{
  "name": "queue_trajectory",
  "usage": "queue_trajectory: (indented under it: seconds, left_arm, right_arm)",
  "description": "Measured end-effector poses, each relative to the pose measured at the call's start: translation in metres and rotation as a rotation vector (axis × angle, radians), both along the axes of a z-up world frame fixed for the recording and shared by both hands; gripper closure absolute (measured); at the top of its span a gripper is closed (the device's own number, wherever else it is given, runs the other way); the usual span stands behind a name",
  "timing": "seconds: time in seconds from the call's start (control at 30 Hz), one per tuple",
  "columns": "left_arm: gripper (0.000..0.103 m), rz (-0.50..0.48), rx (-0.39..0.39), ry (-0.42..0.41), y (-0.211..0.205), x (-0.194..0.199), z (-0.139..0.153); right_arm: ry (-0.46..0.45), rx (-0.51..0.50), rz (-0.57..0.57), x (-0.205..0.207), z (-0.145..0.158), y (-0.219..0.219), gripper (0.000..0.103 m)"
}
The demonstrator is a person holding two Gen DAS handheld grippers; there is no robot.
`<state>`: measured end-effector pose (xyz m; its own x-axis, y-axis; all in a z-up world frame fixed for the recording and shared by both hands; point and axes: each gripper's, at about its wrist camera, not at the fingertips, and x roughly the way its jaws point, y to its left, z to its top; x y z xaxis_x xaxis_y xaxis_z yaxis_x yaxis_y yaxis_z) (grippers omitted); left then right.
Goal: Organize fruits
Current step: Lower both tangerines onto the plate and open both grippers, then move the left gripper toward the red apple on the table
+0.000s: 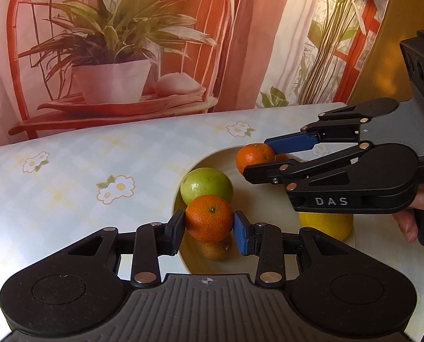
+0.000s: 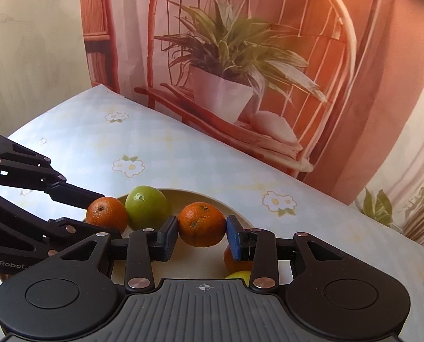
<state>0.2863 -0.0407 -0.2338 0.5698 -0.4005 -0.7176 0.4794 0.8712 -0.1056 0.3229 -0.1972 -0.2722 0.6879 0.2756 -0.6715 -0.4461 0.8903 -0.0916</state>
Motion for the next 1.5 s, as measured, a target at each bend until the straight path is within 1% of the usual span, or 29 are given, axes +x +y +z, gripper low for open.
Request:
queue_trajectory:
  seconds: [0.27, 0.37, 0.43, 0.5, 0.53, 0.7, 0.77, 0.9, 1.0, 1.03, 1.13, 1.3, 1.5]
  left_arm:
    - [0.064, -0.004, -0.017, 0.008, 0.002, 0.002, 0.0]
    - [0.064, 0.001, -0.008, 0.009, 0.002, 0.002, 0.0]
    - [0.062, 0.011, -0.006, 0.011, 0.004, 0.002, 0.0]
    - [0.055, 0.02, -0.01, 0.017, 0.005, 0.002, 0.0]
    - [0.053, 0.02, -0.013, 0.017, 0.006, 0.002, 0.0]
    - [0.052, 0.015, -0.009, 0.002, 0.008, -0.004, 0.004]
    - [0.052, 0.024, -0.013, -0.009, 0.012, -0.009, 0.01]
    - [0.052, 0.055, -0.021, -0.044, 0.023, -0.029, 0.032]
    - [0.052, 0.077, -0.01, -0.078, 0.032, -0.048, 0.047]
    - [0.052, 0.082, -0.005, -0.091, 0.035, -0.056, 0.052]
    - [0.052, 0.104, -0.002, -0.124, 0.045, -0.079, 0.065]
    - [0.052, 0.135, 0.0, -0.142, 0.058, -0.11, 0.074]
    - [0.052, 0.179, -0.017, -0.154, 0.07, -0.138, 0.076]
  right_arm:
    - [0.034, -0.02, -0.004, 0.01, -0.01, 0.006, 0.069]
    - [0.043, -0.031, -0.004, 0.011, -0.011, 0.007, 0.068]
    - [0.045, -0.031, -0.011, 0.009, -0.012, 0.006, 0.068]
    - [0.043, -0.016, -0.019, 0.008, -0.01, 0.004, 0.068]
    - [0.046, -0.008, -0.025, 0.006, -0.009, 0.003, 0.068]
    - [0.036, 0.005, -0.049, -0.007, 0.002, -0.001, 0.068]
    - [0.026, 0.017, -0.06, -0.017, 0.01, -0.004, 0.068]
    - [-0.007, 0.068, -0.107, -0.046, 0.029, -0.014, 0.068]
    - [-0.037, 0.095, -0.151, -0.075, 0.041, -0.02, 0.066]
    - [-0.047, 0.099, -0.159, -0.084, 0.043, -0.022, 0.064]
    - [-0.077, 0.117, -0.177, -0.115, 0.05, -0.027, 0.063]
    - [-0.099, 0.149, -0.196, -0.158, 0.05, -0.032, 0.063]
    - [-0.1, 0.194, -0.235, -0.193, 0.038, -0.039, 0.063]
